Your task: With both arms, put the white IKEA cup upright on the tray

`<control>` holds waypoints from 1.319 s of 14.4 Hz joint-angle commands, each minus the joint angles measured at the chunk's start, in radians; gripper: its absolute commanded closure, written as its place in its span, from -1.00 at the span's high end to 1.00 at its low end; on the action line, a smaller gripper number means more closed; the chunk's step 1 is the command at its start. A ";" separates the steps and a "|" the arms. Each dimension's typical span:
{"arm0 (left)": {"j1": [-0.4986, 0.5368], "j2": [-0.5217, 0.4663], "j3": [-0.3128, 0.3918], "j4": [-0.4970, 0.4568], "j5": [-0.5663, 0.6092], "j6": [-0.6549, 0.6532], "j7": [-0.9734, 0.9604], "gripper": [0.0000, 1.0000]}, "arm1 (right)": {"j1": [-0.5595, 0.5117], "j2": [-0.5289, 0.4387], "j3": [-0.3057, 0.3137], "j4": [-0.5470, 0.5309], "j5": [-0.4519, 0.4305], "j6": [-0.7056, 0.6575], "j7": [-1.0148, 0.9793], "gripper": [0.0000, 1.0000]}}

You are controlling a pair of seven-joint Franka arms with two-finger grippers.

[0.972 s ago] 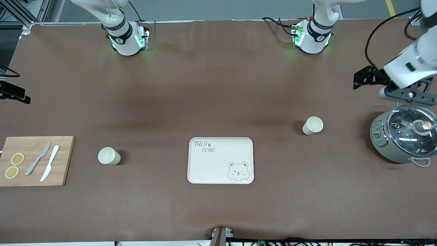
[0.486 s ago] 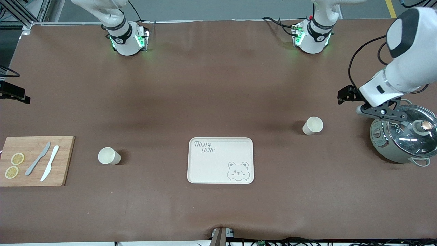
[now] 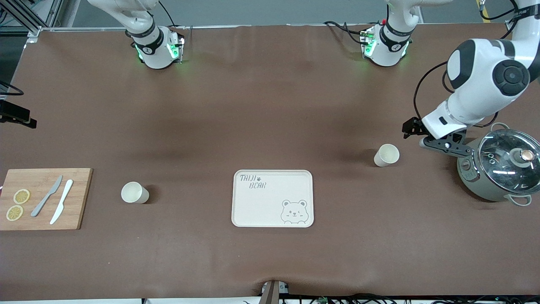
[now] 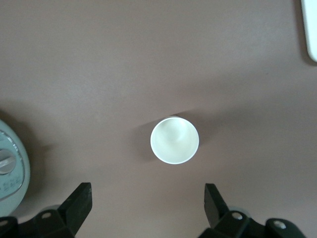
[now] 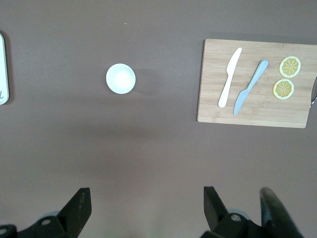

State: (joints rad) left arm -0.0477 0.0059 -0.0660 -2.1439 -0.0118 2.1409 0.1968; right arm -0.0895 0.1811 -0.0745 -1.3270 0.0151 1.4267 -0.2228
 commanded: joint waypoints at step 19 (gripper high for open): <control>0.043 0.186 0.002 -0.197 0.009 0.479 0.082 1.00 | -0.012 -0.005 0.013 0.012 -0.014 -0.051 -0.001 1.00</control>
State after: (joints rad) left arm -0.0096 0.1865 -0.0624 -2.3338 -0.0118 2.5901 0.2634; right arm -0.0895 0.1807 -0.0737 -1.3228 0.0086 1.3910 -0.2096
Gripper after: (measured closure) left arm 0.000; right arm 0.000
